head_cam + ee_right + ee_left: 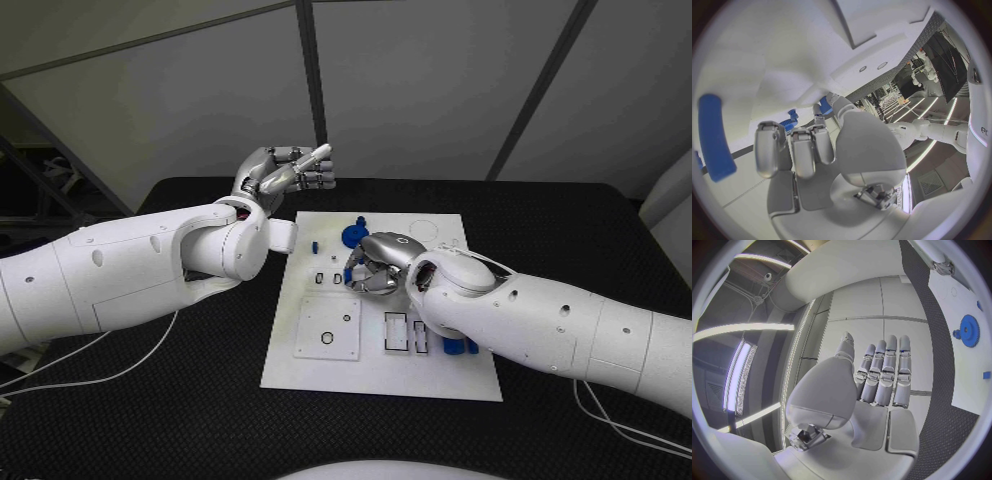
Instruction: Assemble the parts on the task board
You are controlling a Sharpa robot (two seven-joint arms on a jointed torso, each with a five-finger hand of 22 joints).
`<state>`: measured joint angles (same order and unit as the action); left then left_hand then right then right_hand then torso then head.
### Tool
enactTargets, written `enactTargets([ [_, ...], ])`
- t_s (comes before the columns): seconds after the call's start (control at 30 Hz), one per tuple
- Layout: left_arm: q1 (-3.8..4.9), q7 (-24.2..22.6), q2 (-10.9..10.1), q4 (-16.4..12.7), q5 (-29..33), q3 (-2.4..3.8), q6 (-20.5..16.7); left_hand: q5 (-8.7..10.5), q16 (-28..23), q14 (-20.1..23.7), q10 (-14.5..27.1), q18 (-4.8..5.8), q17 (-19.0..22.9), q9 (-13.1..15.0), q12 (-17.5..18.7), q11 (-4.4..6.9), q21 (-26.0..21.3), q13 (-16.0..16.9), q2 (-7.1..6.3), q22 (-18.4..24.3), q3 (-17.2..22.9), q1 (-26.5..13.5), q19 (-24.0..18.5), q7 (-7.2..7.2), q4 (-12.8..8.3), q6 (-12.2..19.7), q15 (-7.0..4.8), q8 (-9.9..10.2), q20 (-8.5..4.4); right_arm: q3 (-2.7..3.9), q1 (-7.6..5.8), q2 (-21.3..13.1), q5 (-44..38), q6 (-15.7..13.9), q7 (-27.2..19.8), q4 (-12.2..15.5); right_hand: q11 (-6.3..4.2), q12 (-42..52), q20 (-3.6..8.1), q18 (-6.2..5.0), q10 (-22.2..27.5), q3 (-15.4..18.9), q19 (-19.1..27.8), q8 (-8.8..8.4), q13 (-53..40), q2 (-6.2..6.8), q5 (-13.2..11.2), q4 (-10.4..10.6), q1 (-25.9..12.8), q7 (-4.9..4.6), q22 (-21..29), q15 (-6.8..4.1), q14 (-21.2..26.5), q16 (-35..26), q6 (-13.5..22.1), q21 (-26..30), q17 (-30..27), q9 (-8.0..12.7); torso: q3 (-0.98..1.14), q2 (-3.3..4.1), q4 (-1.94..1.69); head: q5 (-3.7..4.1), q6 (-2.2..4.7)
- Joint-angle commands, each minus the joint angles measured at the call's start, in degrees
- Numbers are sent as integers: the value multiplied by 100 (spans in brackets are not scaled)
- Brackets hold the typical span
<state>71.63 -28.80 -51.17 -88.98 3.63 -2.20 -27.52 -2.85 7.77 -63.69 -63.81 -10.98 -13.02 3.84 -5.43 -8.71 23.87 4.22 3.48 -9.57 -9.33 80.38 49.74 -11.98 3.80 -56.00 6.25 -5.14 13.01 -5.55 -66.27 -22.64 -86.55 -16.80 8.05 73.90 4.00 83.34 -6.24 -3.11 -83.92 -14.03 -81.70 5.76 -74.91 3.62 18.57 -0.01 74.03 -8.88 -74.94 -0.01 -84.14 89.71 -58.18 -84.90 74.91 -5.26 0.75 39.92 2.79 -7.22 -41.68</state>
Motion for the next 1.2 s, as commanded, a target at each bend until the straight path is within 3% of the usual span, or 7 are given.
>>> enactTargets([
  [0.03,7,-8,0,-9,-23,4,43,-4,-11,-27,-19,52,-9,-1,36,-3,24,-3,30,9,-2,8,-24,19,-18,-31,15,39,-11,-29,24,0,-60,230,148,-38,14,-25,-18,57,22,1,9,-20,-720,0,-39,38,-38,-10,-315,15,-586,29,37,11,1509,-4,-1,1,7,-5,-8],
  [0.33,8,-7,-7,-15,-23,4,42,-4,-11,-27,-19,52,-9,-1,36,-3,24,-3,30,9,-2,8,-24,19,-18,-31,15,39,-11,-29,23,13,-101,212,184,-45,20,-39,-28,54,36,17,18,-25,-704,24,-49,55,-72,-15,-303,23,-586,29,37,17,1509,-8,1,0,-6,-4,-11],
  [1.2,8,1,0,-8,-23,4,49,-4,-14,-25,-20,53,-14,-1,43,-3,24,-4,34,10,-13,3,-26,19,-20,-29,16,46,-10,-29,23,25,-122,192,167,-58,44,-101,-47,49,98,35,35,-84,-638,67,-40,73,-110,-43,-283,43,-586,29,135,30,1509,4,1,-1,0,-7,-22],
])
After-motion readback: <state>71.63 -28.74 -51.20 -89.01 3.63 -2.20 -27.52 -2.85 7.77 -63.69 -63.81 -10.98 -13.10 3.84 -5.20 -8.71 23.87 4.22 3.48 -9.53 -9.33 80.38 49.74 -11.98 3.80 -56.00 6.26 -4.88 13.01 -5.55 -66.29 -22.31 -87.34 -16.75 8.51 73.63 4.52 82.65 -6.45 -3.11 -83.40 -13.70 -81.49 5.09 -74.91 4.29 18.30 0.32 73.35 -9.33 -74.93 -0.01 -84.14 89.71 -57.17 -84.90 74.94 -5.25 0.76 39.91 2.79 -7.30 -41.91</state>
